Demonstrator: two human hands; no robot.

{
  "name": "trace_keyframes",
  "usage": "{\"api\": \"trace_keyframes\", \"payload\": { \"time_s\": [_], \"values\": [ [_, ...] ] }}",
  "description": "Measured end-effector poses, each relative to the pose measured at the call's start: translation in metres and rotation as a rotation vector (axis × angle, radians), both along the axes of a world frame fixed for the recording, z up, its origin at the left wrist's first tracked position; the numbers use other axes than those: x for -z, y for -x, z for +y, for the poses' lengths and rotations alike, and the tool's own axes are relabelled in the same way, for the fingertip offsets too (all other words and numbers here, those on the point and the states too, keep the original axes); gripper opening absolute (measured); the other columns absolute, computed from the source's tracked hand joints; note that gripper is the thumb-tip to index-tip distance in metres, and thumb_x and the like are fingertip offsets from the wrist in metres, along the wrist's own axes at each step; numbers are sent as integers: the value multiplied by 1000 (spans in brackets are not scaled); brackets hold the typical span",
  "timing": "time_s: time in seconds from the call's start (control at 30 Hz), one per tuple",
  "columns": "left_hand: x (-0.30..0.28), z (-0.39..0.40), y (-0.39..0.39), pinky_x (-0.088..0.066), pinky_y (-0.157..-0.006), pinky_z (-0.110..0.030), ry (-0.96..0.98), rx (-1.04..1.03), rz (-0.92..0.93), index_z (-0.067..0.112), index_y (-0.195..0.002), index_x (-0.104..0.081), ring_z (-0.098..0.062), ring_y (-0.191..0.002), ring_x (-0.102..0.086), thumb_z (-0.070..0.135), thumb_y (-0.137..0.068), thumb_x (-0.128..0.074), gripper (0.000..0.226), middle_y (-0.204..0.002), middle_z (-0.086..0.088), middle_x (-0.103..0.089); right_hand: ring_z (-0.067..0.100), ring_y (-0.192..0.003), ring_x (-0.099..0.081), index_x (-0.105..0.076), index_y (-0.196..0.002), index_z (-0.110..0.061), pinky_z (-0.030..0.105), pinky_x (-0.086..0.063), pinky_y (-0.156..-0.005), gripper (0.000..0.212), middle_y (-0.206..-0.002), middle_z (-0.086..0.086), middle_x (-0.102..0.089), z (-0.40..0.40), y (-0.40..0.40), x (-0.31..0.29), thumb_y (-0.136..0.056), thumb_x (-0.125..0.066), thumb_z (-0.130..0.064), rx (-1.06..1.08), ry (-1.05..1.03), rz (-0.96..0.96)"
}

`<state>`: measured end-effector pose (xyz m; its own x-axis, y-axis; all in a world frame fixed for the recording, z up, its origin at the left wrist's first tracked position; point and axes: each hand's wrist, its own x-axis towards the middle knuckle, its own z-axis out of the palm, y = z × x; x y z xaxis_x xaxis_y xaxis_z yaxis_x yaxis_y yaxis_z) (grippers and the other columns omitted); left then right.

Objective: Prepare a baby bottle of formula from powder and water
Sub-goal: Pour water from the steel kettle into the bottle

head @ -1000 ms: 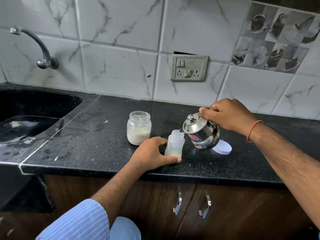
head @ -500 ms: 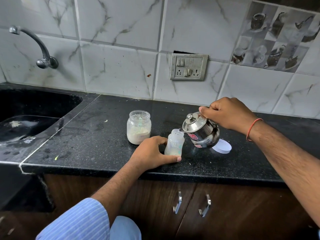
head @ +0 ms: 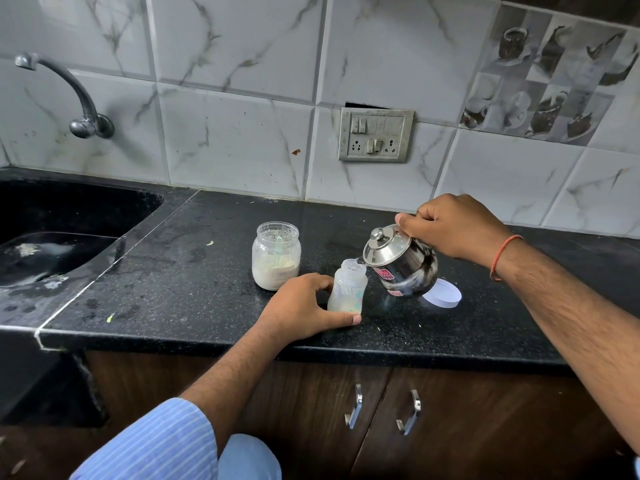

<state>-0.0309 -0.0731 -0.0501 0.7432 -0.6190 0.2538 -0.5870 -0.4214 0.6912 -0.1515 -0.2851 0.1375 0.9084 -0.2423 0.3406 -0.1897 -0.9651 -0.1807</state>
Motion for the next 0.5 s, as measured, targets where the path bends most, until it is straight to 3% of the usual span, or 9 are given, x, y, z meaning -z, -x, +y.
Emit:
{"api": "trace_keyframes", "payload": {
  "time_s": [0.5],
  "values": [
    [-4, 1, 4, -59, -96, -29, 0, -10, -4, 39, -133, -76, 7, -108, -65, 76, -69, -92, 76, -121, 24, -74, 15, -50, -45, -55, -53, -18, 29, -29, -51, 60, -46, -5, -48, 4, 2, -4, -101, -60, -54, 9, 18, 20]
  ]
}}
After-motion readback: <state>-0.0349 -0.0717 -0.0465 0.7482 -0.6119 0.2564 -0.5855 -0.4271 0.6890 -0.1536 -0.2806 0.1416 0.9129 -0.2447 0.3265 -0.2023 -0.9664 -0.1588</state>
